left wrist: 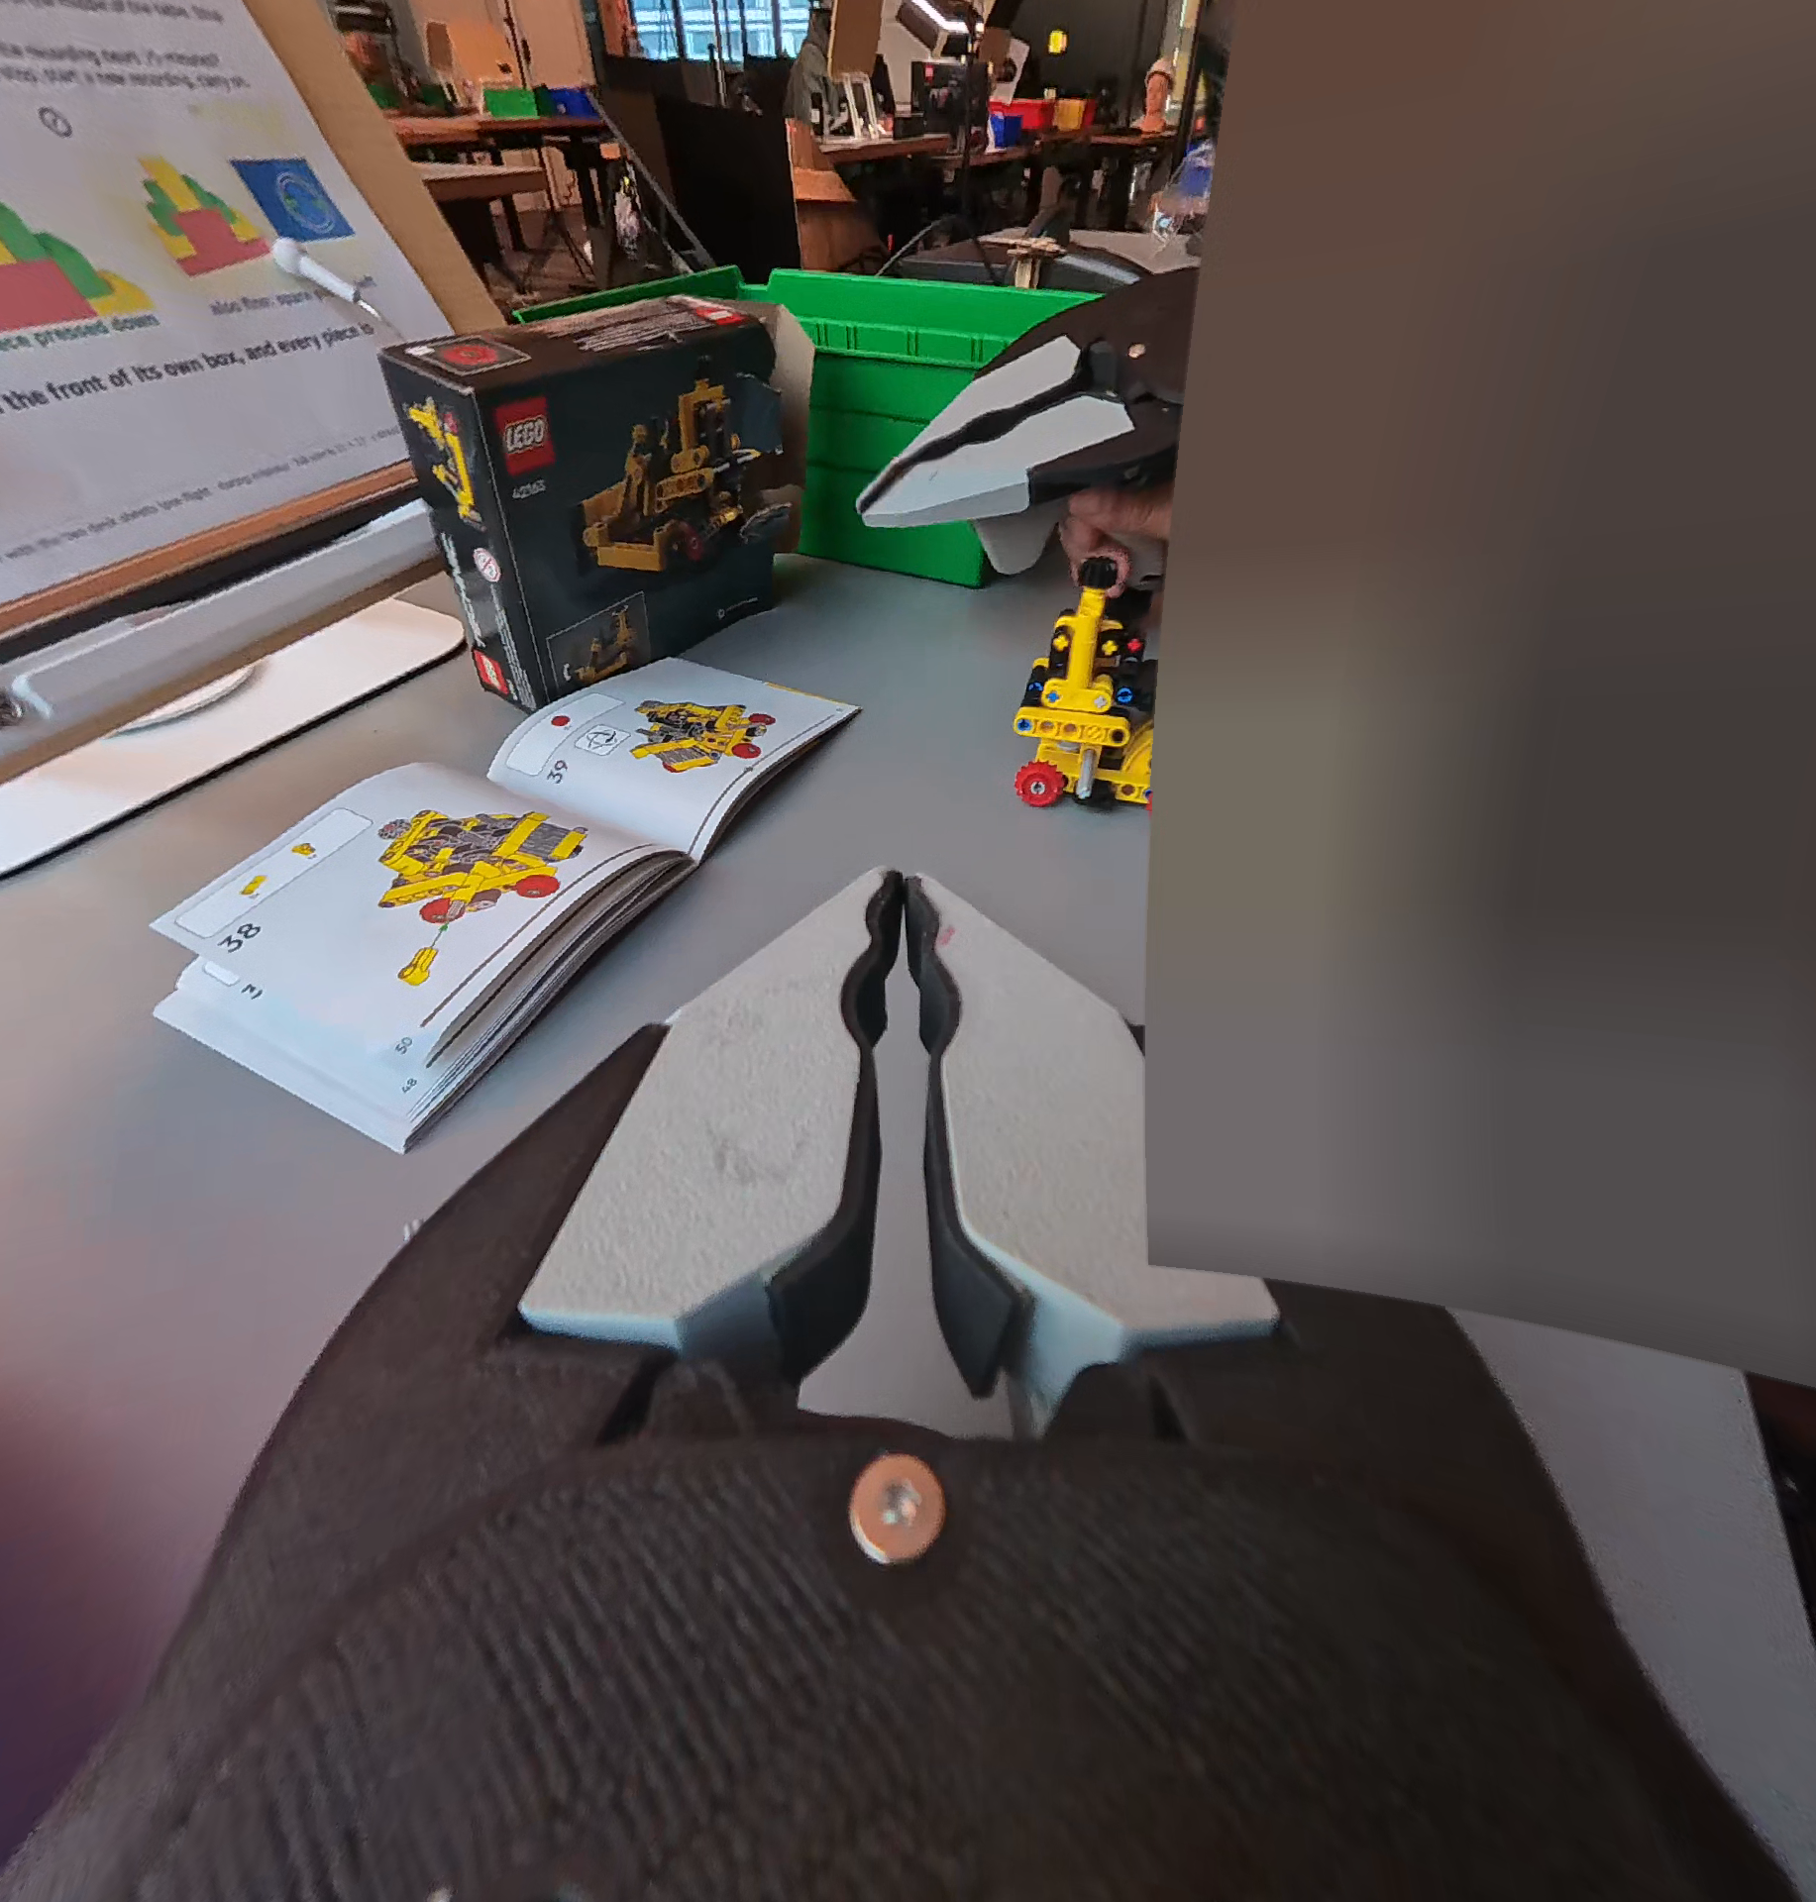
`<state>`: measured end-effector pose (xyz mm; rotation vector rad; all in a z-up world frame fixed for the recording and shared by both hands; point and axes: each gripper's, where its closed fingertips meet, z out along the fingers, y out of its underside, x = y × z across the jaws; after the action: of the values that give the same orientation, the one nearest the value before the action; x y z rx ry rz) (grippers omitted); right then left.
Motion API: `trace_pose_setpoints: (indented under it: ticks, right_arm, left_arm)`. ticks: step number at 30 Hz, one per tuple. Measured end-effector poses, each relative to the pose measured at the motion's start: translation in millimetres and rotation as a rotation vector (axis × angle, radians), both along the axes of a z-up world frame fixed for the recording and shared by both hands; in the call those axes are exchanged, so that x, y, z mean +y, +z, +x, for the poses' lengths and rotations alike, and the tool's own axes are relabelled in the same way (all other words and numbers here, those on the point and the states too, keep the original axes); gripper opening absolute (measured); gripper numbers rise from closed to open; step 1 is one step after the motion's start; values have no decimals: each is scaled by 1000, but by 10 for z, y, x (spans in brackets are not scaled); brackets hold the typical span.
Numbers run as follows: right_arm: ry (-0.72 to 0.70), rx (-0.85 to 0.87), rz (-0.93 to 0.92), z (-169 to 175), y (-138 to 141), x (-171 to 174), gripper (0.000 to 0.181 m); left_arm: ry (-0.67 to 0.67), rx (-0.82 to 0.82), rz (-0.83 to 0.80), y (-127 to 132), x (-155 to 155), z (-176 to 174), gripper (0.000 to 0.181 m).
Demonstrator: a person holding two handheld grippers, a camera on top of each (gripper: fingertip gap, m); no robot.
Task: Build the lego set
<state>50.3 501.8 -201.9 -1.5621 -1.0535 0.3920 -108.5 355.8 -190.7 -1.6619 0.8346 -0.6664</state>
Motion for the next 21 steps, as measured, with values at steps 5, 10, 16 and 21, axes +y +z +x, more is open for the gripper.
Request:
trace_pose_setpoints:
  ticks: [5,10,16,21]
  right_arm:
    - [-51,35,7,100,57,64,0]
    - [-159,31,37,305,80,144,0]
    - [-237,27,104,468,175,117,0]
    - [-258,8,111,469,163,136,0]
  left_arm:
    - [-39,73,49,-37,-83,88,6]
    - [-10,2,6,164,-374,26,29]
    - [472,4,175,877,-645,-1354,25]
    - [861,321,154,828,-695,-2834,19]
